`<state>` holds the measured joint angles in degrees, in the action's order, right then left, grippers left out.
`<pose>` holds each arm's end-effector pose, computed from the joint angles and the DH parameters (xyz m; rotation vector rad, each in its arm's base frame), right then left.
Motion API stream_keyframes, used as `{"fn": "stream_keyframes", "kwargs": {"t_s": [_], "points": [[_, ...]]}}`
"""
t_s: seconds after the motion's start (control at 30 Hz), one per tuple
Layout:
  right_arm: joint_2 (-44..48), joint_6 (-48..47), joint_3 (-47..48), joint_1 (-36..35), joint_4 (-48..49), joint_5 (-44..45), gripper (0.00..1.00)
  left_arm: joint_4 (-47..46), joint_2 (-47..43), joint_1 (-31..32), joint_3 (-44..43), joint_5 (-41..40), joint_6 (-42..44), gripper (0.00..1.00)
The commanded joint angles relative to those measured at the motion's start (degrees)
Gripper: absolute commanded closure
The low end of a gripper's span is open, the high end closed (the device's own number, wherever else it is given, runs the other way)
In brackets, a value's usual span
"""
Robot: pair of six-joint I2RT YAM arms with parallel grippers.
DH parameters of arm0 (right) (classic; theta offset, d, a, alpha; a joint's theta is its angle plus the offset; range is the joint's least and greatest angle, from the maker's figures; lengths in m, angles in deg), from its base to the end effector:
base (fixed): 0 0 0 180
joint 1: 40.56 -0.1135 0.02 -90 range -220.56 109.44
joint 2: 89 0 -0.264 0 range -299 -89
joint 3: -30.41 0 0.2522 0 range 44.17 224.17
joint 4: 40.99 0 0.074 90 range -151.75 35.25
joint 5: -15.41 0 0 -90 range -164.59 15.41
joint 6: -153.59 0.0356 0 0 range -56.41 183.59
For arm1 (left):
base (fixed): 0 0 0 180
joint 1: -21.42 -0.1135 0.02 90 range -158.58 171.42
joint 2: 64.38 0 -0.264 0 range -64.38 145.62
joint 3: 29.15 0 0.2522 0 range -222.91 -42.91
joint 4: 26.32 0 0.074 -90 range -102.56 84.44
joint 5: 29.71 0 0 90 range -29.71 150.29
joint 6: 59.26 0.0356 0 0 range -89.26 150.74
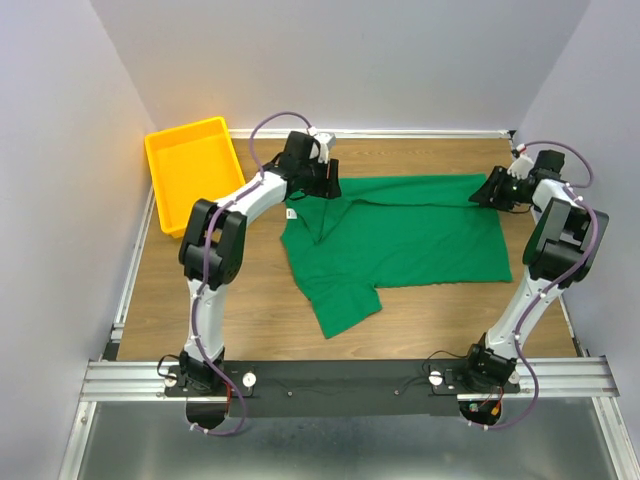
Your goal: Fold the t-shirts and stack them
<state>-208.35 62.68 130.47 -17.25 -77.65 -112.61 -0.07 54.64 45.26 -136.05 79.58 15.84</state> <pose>0.4170 -0.1558 0.1757 0.2139 2.3610 0.6427 0.4334 -0.2044 0.2246 0.3667 2.2717 -0.7356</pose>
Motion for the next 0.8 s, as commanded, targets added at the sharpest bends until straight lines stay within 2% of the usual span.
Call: {"fn": "stream_keyframes", "kwargs": {"t_s": [0.0,0.17,0.6,0.7,0.77], "points": [[3.33,-1.03,-2.45,0.07,-0.48,-2.23,0.46,6.40,3.84,0.77,-5.45,-0.39,2.50,0.36],[4.56,-0.94,-3.95,0.07,-0.57,-2.32,0.46,10.53,7.89,1.56,-8.72,-3.90,3.82,0.36],[5.97,-0.50,-5.53,0.07,-0.75,-2.76,0.46,11.86,10.09,2.36,-8.11,0.75,5.49,0.43],[6.32,-0.50,-5.62,0.07,-0.75,-2.76,0.46,11.85,10.00,2.36,-8.02,1.54,5.58,0.56],[6.67,-0.50,-5.71,0.07,-0.75,-2.67,0.46,11.59,9.91,2.36,-8.19,1.98,5.49,0.59]]}}
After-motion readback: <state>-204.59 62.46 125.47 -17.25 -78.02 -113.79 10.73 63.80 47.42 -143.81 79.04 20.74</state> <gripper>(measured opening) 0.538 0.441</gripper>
